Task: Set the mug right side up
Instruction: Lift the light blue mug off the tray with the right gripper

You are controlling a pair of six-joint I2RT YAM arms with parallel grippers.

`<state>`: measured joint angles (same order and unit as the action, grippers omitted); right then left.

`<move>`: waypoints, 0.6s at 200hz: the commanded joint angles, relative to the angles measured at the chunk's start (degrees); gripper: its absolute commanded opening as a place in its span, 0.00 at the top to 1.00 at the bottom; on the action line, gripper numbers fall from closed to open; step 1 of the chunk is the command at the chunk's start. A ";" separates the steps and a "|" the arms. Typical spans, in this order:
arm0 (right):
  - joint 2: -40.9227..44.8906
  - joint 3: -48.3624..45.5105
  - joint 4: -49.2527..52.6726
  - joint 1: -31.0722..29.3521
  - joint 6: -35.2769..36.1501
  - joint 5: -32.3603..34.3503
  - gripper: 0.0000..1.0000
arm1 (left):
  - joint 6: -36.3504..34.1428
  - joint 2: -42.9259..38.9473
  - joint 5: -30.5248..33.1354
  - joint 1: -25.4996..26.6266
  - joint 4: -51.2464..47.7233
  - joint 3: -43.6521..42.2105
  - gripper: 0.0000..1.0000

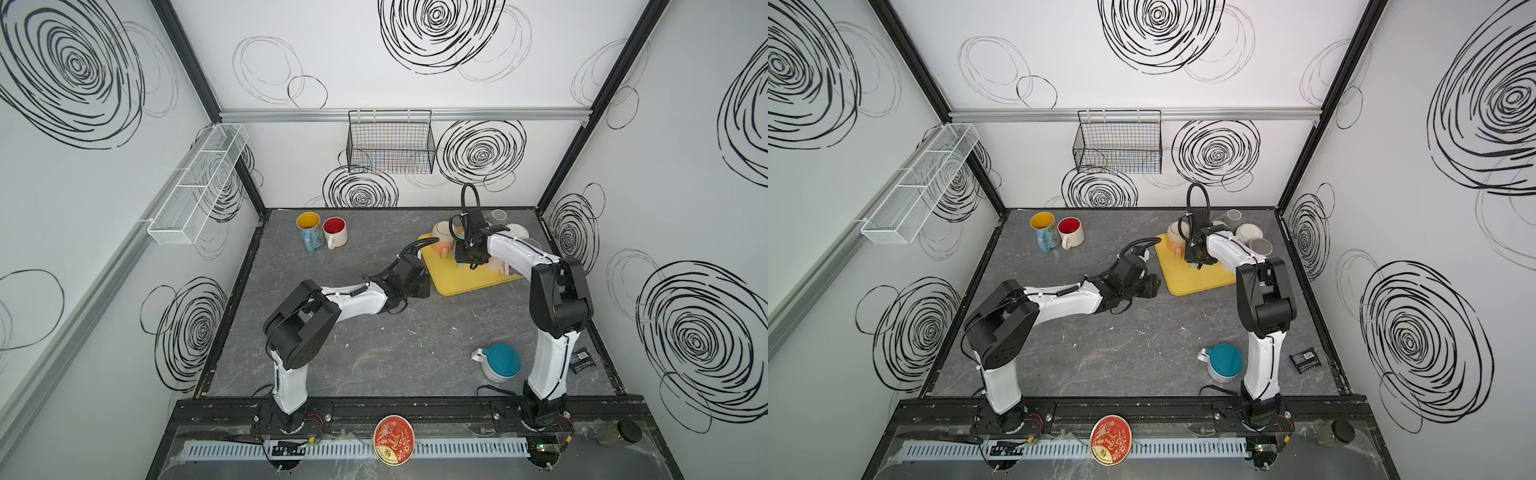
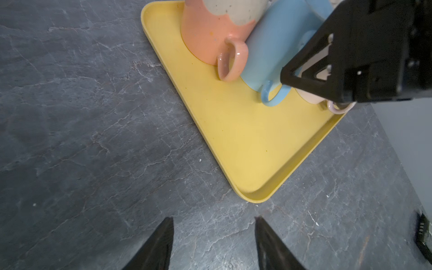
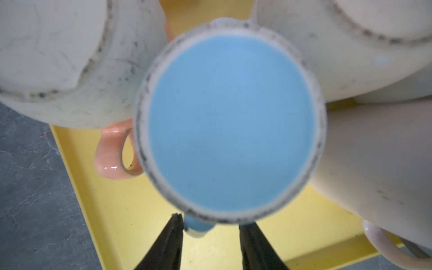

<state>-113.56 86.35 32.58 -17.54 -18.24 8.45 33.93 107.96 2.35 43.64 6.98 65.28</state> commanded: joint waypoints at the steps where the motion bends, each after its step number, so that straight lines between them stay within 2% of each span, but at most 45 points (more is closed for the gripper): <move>1: -0.84 0.46 -0.07 -0.61 -0.07 2.80 0.63 | 0.26 0.59 -0.06 0.54 1.37 1.26 0.41; 67: 3.58 -5.74 -1.16 -0.74 0.56 1.22 0.84 | 0.34 0.78 0.22 1.36 1.26 0.99 0.41; 120: 7.46 -9.36 -0.48 -1.43 1.37 -1.57 0.91 | 0.34 0.55 0.29 1.37 1.34 0.81 0.41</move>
<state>-110.06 79.11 30.85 -18.28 -17.69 8.25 33.95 107.96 2.39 44.75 6.96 65.28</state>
